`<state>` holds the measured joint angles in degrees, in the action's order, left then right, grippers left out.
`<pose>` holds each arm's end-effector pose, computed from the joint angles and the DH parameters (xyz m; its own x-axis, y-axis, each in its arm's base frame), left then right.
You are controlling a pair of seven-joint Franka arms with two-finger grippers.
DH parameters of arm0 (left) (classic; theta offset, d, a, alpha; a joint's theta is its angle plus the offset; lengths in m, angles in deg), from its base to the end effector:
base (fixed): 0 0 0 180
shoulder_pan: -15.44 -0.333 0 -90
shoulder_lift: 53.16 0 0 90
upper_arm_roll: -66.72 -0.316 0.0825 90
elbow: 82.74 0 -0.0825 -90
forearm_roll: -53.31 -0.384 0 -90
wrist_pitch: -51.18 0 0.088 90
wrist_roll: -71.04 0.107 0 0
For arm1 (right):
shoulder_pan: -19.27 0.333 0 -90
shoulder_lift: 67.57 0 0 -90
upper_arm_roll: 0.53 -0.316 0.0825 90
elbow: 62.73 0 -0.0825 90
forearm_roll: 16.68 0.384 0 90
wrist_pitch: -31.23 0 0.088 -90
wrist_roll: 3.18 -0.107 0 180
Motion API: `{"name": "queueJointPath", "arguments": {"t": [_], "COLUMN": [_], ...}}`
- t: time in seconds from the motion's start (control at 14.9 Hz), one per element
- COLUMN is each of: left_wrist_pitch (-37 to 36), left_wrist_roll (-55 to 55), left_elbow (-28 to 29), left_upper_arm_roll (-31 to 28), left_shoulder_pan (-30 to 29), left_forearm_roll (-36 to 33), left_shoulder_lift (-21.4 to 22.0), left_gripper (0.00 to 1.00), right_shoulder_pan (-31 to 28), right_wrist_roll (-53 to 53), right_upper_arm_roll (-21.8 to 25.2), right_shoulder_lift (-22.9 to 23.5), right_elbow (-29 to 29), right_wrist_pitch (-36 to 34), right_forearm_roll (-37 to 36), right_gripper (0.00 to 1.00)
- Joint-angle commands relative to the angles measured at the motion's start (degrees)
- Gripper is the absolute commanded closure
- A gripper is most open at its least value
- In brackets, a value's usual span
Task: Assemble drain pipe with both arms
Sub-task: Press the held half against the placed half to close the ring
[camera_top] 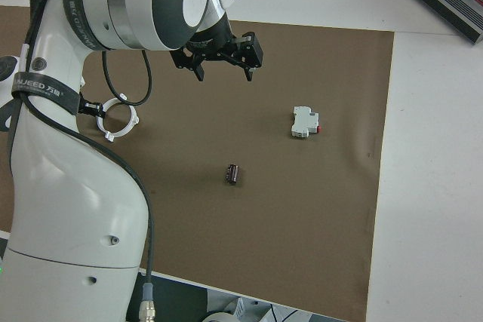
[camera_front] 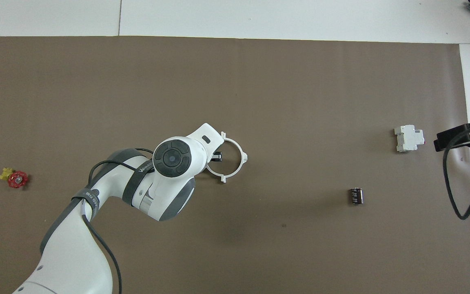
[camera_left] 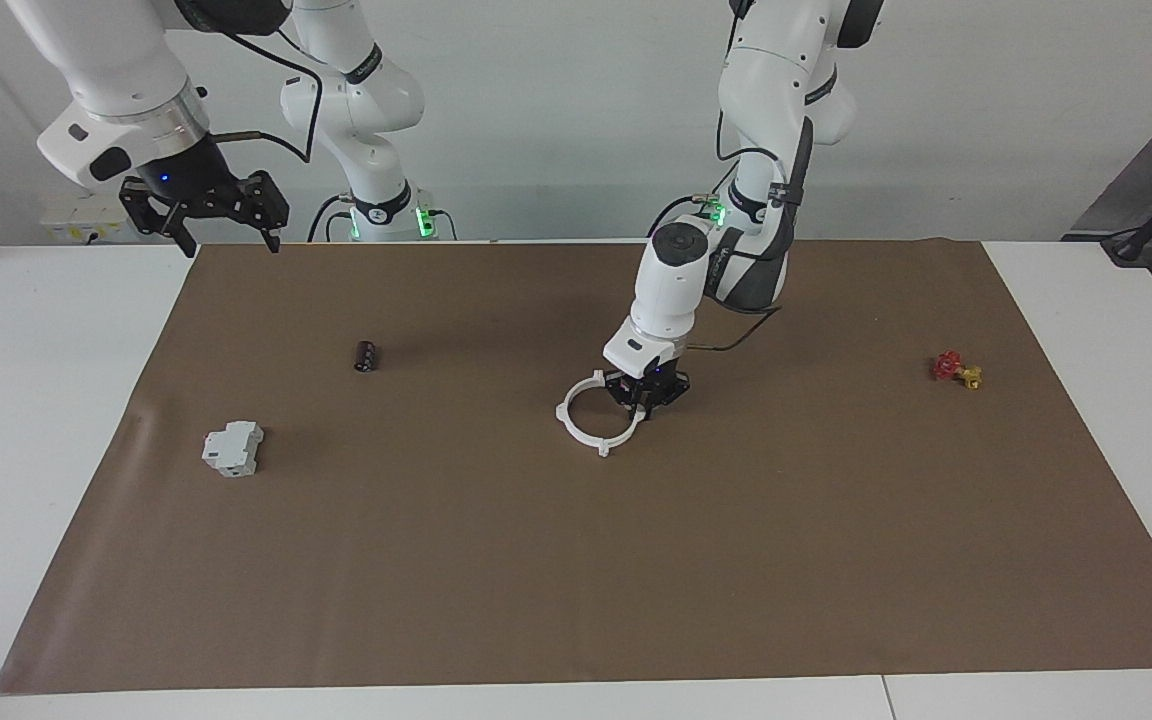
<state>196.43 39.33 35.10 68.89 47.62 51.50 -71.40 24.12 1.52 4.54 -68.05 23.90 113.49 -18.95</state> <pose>0.5013 -0.3422 0.2965 0.9881 -0.0617 0.1411 -0.0728 -0.9945 0.0753 0.5380 -0.0070 0.6451 0.9948 0.0728 -0.0707 0.0753 -0.9966 0.0331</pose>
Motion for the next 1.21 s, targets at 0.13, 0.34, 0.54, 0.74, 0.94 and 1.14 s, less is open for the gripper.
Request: {"name": "queueJointPath", "arguments": {"t": [0.13, 0.34, 0.54, 0.74, 0.94, 1.14], "left_wrist_pitch": [2.41, 2.41, 2.5, 2.5, 2.41, 1.44], "left_wrist_roll": [-0.01, 0.07, 0.07, -0.01, -0.1, -3.25], "left_elbow": [2.13, 2.13, 2.13, 2.04, 1.86, 0.46], "left_upper_arm_roll": [-0.76, -0.76, -0.76, -0.76, -0.76, -0.85], "left_shoulder_pan": [1.22, 1.13, 1.04, 1.04, 0.96, 0.34], "left_forearm_roll": [-0.66, -0.57, -0.57, -0.57, -0.57, -0.48], "left_shoulder_lift": [-0.13, -0.13, -0.13, -0.13, -0.13, -0.13], "left_gripper": [0.74, 0.47, 0.39, 0.37, 0.37, 0.37], "right_shoulder_pan": [-0.72, -0.72, -0.72, -0.72, -0.72, -0.72], "right_wrist_roll": [1.36, 1.36, 1.36, 1.36, 1.36, 1.36], "right_upper_arm_roll": [-0.15, -0.15, -0.15, -0.15, -0.15, -0.15], "right_shoulder_lift": [-0.84, -0.84, -0.84, -0.84, -0.84, -0.84], "right_elbow": [0.91, 0.91, 0.91, 0.91, 0.91, 0.91], "right_wrist_pitch": [0.62, 0.62, 0.62, 0.62, 0.62, 0.62], "right_forearm_roll": [1.4, 1.4, 1.4, 1.4, 1.4, 1.4], "right_gripper": [0.0, 0.0, 0.0, 0.0, 0.0, 0.0]}}
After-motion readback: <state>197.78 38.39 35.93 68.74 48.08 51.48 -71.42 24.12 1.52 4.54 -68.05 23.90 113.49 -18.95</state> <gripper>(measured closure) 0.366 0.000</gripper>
